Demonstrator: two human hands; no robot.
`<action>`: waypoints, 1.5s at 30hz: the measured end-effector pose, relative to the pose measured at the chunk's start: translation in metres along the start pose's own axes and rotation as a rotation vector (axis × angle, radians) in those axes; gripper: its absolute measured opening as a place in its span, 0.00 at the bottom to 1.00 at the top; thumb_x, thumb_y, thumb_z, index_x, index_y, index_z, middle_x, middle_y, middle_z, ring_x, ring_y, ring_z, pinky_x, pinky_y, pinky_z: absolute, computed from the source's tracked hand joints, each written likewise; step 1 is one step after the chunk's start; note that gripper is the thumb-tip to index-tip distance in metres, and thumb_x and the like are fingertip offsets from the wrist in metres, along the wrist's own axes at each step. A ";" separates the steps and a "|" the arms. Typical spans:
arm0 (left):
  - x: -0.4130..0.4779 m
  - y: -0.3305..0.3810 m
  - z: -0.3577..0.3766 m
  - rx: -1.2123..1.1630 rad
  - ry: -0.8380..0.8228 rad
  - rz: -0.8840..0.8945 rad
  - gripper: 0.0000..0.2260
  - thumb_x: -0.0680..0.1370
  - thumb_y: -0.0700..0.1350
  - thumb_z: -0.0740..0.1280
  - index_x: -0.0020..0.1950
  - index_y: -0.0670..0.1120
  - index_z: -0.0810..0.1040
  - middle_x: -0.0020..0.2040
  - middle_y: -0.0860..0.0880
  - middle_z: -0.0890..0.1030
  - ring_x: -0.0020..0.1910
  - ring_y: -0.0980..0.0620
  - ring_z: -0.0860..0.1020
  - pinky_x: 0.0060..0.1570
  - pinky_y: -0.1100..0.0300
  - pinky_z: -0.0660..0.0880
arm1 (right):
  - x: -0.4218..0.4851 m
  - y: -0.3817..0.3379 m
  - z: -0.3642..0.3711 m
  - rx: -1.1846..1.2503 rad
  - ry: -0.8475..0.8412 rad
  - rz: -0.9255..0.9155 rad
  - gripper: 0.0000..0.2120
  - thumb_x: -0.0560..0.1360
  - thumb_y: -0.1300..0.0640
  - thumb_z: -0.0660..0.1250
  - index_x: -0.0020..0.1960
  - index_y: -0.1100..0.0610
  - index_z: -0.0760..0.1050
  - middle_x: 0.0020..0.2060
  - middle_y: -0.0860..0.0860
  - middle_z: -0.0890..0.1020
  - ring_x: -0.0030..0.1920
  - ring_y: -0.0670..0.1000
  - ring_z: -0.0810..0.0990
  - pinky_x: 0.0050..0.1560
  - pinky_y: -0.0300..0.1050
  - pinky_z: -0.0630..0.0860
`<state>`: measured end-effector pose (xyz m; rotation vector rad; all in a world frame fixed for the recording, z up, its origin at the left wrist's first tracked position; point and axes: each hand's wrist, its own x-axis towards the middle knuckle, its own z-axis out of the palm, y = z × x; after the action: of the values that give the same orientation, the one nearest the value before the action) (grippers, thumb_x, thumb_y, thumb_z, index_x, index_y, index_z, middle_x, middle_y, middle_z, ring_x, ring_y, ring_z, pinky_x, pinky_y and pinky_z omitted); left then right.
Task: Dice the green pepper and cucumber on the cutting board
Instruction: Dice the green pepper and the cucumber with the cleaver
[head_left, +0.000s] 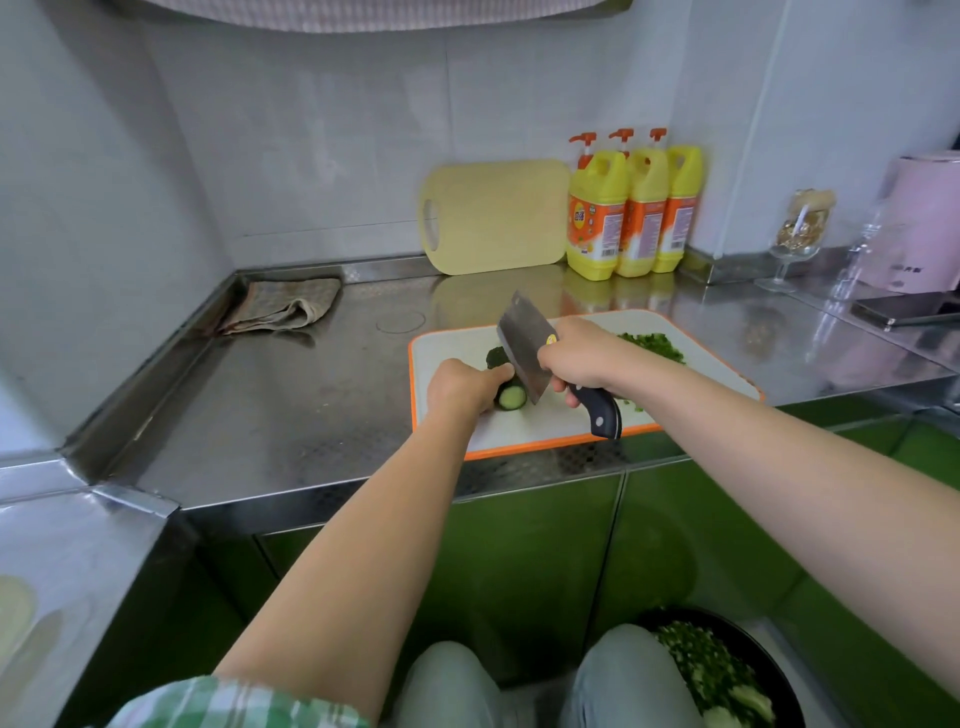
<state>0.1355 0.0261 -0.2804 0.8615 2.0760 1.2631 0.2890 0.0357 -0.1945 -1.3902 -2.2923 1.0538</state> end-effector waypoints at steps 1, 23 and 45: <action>0.000 -0.001 0.000 -0.008 0.003 0.003 0.17 0.70 0.54 0.74 0.39 0.40 0.77 0.33 0.44 0.79 0.34 0.46 0.75 0.38 0.57 0.71 | -0.002 -0.001 0.003 -0.003 0.002 0.006 0.08 0.78 0.66 0.54 0.41 0.62 0.67 0.30 0.57 0.75 0.20 0.50 0.71 0.24 0.36 0.68; 0.005 0.002 0.000 -0.069 -0.004 -0.072 0.19 0.65 0.52 0.79 0.40 0.42 0.73 0.30 0.45 0.76 0.30 0.47 0.72 0.36 0.57 0.70 | 0.008 -0.034 -0.005 -0.329 -0.113 0.105 0.07 0.77 0.68 0.53 0.42 0.63 0.68 0.32 0.58 0.72 0.27 0.53 0.71 0.34 0.45 0.70; -0.001 0.004 -0.008 -0.029 -0.038 -0.079 0.17 0.70 0.50 0.76 0.31 0.45 0.70 0.25 0.47 0.75 0.11 0.57 0.63 0.21 0.67 0.60 | -0.006 -0.022 0.030 -0.306 -0.125 0.038 0.09 0.77 0.69 0.53 0.39 0.63 0.66 0.30 0.60 0.73 0.28 0.56 0.74 0.30 0.43 0.72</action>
<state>0.1313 0.0219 -0.2733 0.7767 2.0370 1.2223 0.2606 0.0111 -0.1999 -1.5216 -2.6155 0.8473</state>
